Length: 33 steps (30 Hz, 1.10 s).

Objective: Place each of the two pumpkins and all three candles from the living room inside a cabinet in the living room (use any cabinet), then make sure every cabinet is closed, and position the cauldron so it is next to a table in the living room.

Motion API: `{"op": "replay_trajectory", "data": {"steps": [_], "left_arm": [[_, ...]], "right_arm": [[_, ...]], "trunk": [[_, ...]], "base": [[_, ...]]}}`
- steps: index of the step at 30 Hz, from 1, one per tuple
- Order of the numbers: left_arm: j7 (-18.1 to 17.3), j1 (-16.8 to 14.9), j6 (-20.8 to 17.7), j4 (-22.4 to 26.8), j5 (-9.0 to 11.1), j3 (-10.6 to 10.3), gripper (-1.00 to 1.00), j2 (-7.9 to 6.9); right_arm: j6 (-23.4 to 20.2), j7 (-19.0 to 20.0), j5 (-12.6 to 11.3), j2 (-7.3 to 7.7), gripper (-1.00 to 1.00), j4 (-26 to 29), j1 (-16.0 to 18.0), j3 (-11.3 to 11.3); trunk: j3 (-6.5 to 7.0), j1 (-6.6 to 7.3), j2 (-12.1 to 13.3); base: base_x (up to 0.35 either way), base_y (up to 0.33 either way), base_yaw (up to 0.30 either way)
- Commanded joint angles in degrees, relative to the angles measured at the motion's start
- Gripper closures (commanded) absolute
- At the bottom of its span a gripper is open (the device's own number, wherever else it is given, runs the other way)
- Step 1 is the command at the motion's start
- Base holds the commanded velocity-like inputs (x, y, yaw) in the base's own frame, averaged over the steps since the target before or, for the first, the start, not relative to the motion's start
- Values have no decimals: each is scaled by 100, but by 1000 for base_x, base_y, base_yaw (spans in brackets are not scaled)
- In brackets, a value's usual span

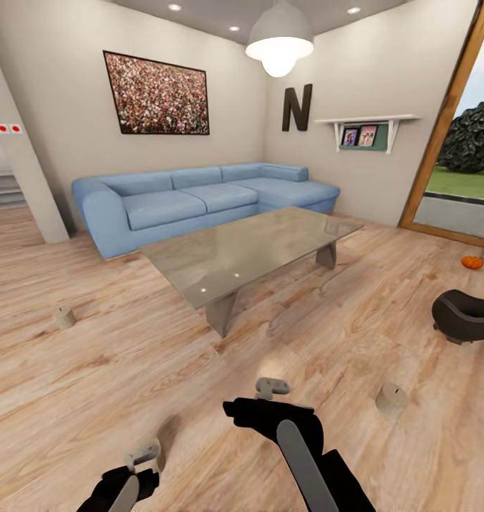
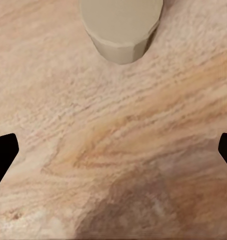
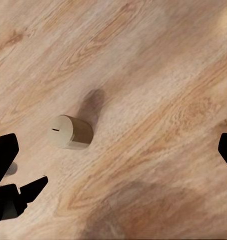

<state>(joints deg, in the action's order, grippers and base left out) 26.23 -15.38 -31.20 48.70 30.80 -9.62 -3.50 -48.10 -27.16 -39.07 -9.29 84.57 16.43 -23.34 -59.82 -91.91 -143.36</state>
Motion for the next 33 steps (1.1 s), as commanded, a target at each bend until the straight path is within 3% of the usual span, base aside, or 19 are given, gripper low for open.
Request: {"op": "replay_trajectory", "data": {"steps": [1,6,33], "left_arm": [[-2,0,0,0,-42,-2,-100,48],[-4,0,0,-4,-111,-4,-100,134],[-30,0,0,-9,-130,-5,-100,139]], "right_arm": [[1,0,-4,2,-100,-1,0,8],[4,-5,-4,0,-100,-2,0,18],[11,-9,-13,-3,-100,-53,0,31]], "trunk": [[-23,-2,-2],[-134,-15,-8],[-732,-85,-45]], "base": [[0,0,0],[0,0,0],[0,0,0]]}}
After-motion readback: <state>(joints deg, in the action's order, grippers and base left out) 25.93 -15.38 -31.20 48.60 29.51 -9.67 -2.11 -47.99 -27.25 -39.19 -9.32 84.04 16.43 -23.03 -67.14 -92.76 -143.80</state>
